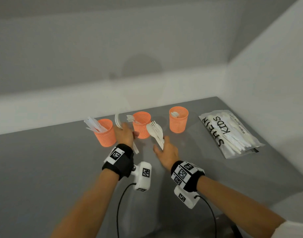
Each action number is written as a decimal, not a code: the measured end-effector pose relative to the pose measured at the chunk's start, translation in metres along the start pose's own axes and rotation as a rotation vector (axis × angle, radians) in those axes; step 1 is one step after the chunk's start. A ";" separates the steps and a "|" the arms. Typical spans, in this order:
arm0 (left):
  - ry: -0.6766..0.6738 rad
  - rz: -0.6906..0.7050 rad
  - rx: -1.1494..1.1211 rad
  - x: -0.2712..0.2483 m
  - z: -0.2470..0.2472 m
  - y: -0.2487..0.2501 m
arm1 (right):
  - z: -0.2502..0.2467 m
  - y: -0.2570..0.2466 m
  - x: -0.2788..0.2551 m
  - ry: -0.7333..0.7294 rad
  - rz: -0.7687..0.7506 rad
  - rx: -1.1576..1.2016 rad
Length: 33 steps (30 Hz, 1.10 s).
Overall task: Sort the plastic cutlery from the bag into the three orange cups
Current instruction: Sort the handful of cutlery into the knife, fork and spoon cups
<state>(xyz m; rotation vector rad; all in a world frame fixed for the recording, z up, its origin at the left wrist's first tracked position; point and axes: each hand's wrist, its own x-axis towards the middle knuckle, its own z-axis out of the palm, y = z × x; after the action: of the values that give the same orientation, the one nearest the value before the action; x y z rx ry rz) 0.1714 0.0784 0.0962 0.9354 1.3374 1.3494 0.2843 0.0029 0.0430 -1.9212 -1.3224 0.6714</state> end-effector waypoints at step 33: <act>0.013 -0.051 0.055 -0.019 0.018 -0.022 | 0.001 0.001 0.003 -0.041 -0.148 0.000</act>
<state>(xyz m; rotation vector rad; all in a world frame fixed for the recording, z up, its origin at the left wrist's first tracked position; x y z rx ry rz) 0.1960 0.0628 0.0781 0.9245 1.4052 1.2885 0.2853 0.0062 0.0419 -1.7976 -1.4731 0.6391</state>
